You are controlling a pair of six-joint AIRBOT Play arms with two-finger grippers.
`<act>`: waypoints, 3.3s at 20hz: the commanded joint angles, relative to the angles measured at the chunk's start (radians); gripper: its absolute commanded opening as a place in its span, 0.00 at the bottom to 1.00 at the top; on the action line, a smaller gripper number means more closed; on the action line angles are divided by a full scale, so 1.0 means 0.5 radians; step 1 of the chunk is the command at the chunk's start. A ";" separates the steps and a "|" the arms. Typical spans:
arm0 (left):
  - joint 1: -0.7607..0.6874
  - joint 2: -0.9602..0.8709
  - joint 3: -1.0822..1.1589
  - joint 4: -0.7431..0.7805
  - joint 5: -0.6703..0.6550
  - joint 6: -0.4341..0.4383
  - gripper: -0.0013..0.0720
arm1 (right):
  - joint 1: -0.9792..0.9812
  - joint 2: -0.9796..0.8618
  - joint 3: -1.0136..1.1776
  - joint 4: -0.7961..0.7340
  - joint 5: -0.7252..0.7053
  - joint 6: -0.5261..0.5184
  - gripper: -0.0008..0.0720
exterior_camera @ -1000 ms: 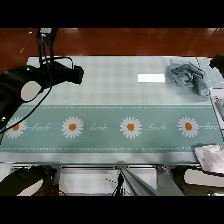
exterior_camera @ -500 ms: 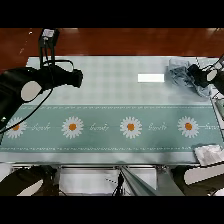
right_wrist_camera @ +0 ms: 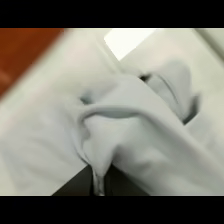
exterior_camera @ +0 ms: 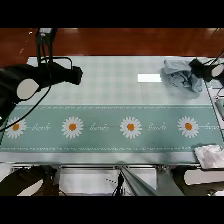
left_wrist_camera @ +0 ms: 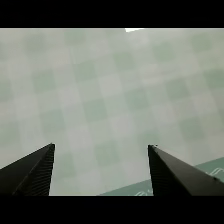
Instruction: Fold the shirts.
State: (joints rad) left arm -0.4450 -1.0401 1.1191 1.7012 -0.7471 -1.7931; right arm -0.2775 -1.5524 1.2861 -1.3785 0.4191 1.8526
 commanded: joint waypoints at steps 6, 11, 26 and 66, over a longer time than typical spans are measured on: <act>0.000 0.170 0.624 0.002 -0.031 0.001 0.99 | 0.002 1.340 0.002 0.984 0.268 -1.202 0.04; 0.000 0.397 0.800 0.001 -0.508 0.000 0.99 | 0.002 1.915 0.002 1.229 0.616 -1.257 0.04; 0.004 0.613 0.796 0.001 -1.149 -0.053 0.99 | 0.542 1.259 0.002 1.511 1.090 -1.346 0.04; 0.353 -0.318 -1.038 -1.564 -0.027 1.051 0.98 | -0.111 1.050 -0.270 0.301 1.415 -0.938 0.82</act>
State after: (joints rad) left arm -0.2726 -1.1049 0.5907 0.9928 -0.8093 -1.3579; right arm -0.3286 -1.0153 1.1542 -1.2675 1.1168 1.3880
